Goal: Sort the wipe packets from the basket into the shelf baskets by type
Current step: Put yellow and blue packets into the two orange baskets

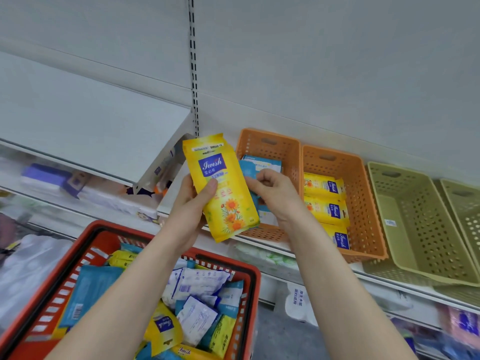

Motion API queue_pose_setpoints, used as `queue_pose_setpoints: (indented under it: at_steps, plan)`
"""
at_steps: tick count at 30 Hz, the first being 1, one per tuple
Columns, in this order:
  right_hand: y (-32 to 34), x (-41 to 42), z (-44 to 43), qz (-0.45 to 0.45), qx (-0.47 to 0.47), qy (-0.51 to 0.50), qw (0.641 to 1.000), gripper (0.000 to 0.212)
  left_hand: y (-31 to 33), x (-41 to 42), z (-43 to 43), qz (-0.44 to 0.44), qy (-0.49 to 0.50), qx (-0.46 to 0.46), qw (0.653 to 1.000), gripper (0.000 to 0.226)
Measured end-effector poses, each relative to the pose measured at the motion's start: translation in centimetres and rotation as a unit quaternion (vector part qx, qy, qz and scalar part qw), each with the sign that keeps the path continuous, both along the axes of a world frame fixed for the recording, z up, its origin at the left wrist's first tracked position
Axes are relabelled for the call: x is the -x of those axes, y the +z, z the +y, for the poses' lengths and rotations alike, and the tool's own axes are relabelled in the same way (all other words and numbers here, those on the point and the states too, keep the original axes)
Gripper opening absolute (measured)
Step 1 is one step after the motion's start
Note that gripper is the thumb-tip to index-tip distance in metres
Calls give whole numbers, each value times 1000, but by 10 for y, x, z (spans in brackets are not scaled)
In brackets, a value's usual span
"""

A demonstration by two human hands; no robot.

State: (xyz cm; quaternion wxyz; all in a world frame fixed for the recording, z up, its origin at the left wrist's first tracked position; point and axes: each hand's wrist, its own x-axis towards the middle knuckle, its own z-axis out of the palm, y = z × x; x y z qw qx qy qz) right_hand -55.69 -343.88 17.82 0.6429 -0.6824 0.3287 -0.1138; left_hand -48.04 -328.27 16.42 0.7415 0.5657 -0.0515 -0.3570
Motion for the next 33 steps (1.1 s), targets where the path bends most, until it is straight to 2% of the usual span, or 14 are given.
queue_pose_setpoints:
  at_steps: [3,6,9,12,15,18,22,23,25,28,30,31,33]
  plan:
    - [2,2,-8,-19,-40,-100,994,20,0,-3,5,18,32,3,999,44]
    - [1,9,-19,-20,-113,-123,986,10,-1,-10,12,11,52,-3,999,56]
    - [1,15,-22,-17,-150,-66,986,33,-4,-11,15,2,50,-17,999,50]
    - [6,16,-23,-130,-67,-88,985,30,-6,-10,16,-4,45,-35,998,46]
    - [9,11,-23,-222,61,-28,973,37,-3,-7,15,-3,22,-38,999,35]
    - [7,6,-19,-212,101,26,972,58,0,-4,11,-1,11,-34,999,34]
    - [4,10,-13,-190,100,56,975,60,3,-4,11,-11,6,-31,999,42]
    - [4,12,-13,-182,81,53,979,58,3,-4,11,-14,5,-31,999,43]
    - [6,16,-13,-182,-15,35,983,51,3,-4,12,-20,4,-29,999,43]
    - [7,20,-14,-166,-113,14,980,28,3,-3,12,-28,4,-29,999,42]
    - [3,21,-15,-143,-89,1,986,13,1,-2,11,-30,5,-29,999,40]
    - [1,22,-15,-139,-36,1,990,11,0,-2,11,-34,6,-31,999,40]
    - [-3,24,-17,-142,30,2,989,29,-2,-3,13,-45,11,-36,998,39]
